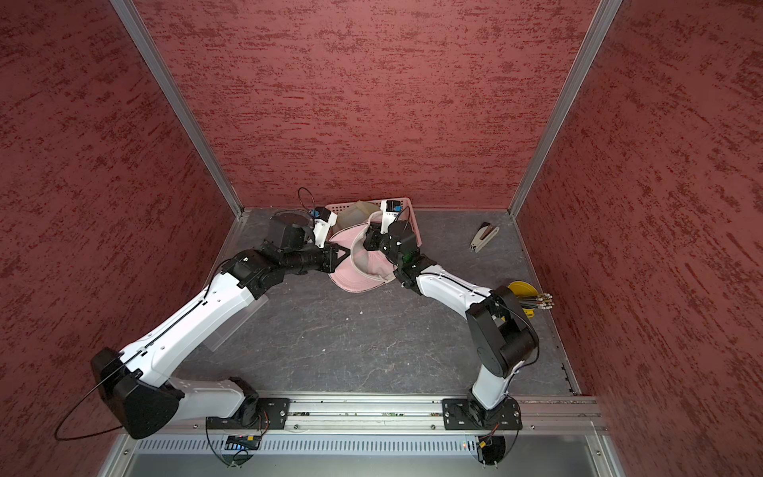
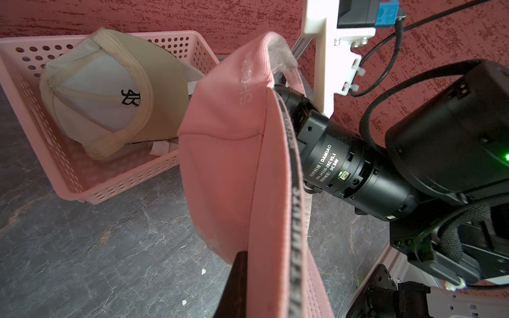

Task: Turn the baseball cap inside out
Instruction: Turn over the baseball cap.

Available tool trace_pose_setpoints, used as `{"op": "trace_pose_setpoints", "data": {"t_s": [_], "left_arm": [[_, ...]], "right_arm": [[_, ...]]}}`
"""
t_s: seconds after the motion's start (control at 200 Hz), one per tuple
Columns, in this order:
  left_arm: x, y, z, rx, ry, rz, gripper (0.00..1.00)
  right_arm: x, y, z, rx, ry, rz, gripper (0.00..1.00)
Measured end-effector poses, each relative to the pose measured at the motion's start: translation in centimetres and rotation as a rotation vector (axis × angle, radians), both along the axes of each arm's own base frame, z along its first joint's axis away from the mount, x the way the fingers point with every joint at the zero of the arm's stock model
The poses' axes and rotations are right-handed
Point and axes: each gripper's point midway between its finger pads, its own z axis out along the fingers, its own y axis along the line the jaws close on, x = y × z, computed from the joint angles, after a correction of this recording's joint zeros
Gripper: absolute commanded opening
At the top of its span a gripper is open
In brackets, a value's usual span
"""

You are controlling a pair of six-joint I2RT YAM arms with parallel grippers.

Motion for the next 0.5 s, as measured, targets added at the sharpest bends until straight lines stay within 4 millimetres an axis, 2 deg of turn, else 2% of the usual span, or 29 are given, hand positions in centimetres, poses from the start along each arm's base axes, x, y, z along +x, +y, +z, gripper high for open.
{"op": "trace_pose_setpoints", "data": {"t_s": [0.16, 0.386, 0.496], "left_arm": [[0.4, 0.4, 0.1, -0.006, 0.000, 0.012, 0.00], [0.4, 0.9, -0.1, -0.003, 0.000, 0.024, 0.00], [0.4, 1.0, 0.0, -0.007, -0.002, 0.029, 0.00]], "right_arm": [[-0.8, 1.3, 0.8, 0.028, -0.037, 0.071, 0.08], [-0.6, 3.0, -1.6, -0.008, 0.012, 0.139, 0.07], [-0.5, 2.9, -1.5, -0.007, 0.011, 0.132, 0.06]]}}
